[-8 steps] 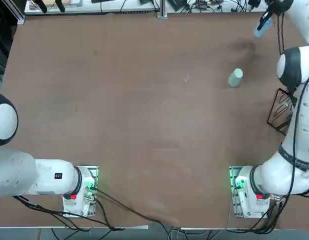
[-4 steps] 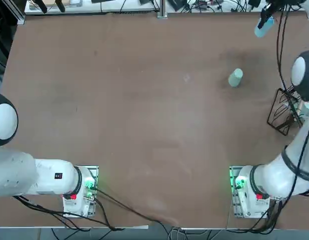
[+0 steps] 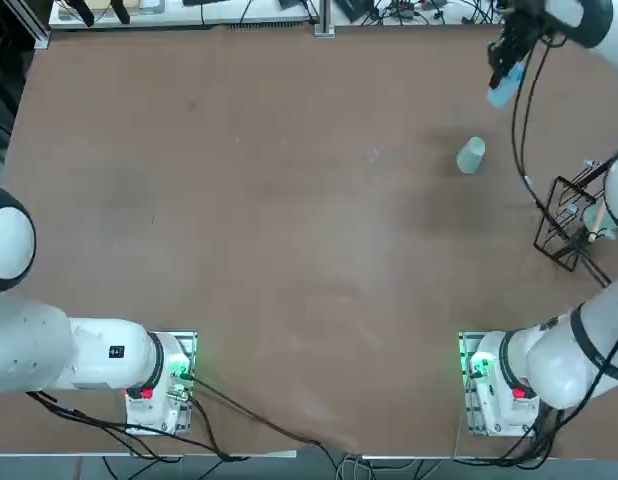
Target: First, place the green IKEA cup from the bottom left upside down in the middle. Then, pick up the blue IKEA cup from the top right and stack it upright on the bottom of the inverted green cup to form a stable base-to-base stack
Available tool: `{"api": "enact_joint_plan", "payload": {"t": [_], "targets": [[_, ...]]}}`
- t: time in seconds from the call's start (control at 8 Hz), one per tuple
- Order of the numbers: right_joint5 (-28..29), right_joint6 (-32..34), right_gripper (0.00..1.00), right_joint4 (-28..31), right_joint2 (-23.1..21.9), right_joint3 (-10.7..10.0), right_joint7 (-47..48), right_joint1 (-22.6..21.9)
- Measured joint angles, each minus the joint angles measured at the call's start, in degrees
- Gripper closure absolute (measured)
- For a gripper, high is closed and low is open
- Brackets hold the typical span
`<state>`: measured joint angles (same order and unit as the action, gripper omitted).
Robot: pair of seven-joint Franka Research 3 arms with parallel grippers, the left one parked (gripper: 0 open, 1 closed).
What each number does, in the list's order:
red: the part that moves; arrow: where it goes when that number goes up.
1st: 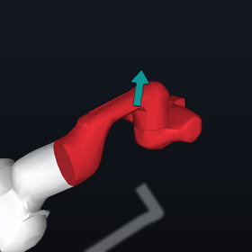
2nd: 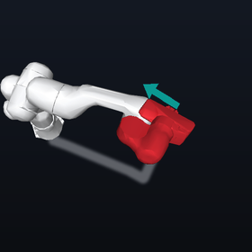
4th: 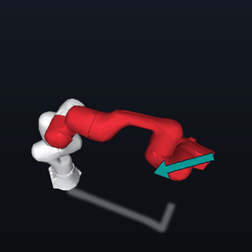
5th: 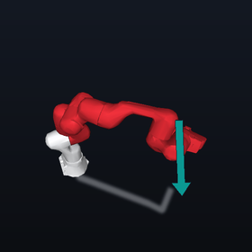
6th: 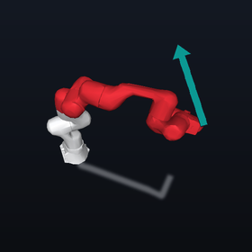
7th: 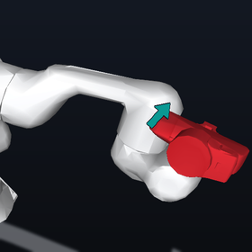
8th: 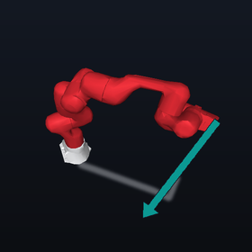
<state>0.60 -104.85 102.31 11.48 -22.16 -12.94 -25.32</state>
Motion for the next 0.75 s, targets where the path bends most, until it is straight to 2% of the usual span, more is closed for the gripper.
{"api": "enact_joint_plan", "payload": {"t": [0.38, 0.75], "targets": [[-1.9, -12.5, 0.97, 11.8, -2.9, 0.0, 5.6, -1.5], [-2.0, -16.8, 0.97, 17.3, -4.4, 0.1, 8.7, -2.8]]}}
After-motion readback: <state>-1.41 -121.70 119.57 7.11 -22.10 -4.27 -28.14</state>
